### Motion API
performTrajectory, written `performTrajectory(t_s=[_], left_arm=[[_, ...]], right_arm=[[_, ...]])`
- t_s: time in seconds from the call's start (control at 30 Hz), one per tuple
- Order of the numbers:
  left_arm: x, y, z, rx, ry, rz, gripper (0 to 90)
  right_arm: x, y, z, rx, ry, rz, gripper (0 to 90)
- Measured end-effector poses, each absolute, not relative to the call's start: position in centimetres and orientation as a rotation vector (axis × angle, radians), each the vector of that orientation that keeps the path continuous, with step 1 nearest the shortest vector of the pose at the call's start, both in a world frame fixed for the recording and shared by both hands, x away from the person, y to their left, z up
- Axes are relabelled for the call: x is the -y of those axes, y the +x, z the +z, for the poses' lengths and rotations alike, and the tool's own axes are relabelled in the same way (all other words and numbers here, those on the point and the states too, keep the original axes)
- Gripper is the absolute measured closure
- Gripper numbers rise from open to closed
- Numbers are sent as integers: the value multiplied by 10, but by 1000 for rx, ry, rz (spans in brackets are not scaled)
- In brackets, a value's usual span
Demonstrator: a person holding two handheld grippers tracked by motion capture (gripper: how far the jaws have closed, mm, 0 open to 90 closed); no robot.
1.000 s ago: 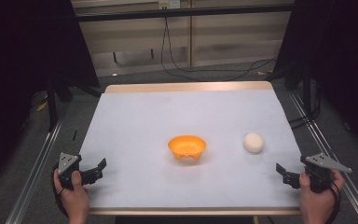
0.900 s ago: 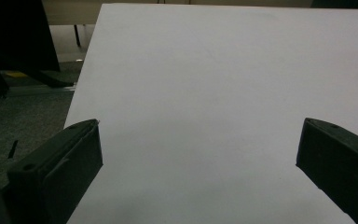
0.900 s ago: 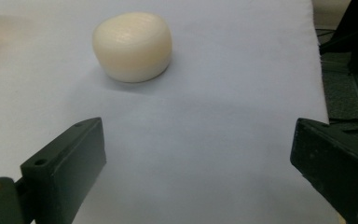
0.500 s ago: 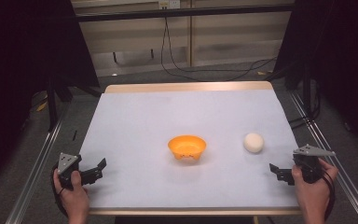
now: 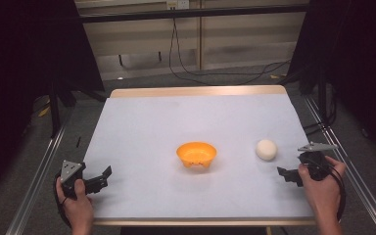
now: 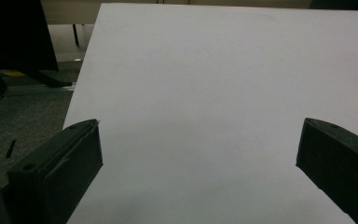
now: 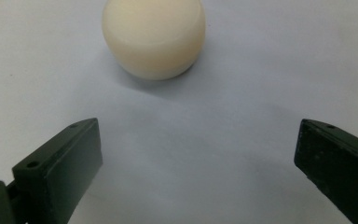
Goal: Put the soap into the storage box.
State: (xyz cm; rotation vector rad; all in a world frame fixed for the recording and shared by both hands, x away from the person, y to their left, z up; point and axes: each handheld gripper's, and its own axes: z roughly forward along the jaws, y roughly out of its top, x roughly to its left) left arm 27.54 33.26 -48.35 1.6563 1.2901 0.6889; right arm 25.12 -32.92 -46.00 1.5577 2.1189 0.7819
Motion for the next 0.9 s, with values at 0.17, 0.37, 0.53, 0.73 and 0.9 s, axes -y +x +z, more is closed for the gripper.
performTrajectory(t_s=[0.17, 0.37, 0.53, 0.73, 0.9], left_arm=[[-333, 275, -483, -1290, 1664, 692, 0], [-333, 275, -483, -1290, 1665, 691, 0], [-333, 276, -483, -1291, 1666, 693, 0], [-333, 276, -483, -1290, 1666, 687, 0], [-333, 276, -483, -1291, 1664, 684, 0]], right_arm=[[325, 257, -458, -2137, 1562, 773, 2], [317, 267, -453, -2163, 1551, 758, 2], [308, 277, -448, -2186, 1532, 752, 2], [299, 287, -445, -2205, 1508, 765, 4], [291, 296, -444, -2225, 1499, 772, 4]])
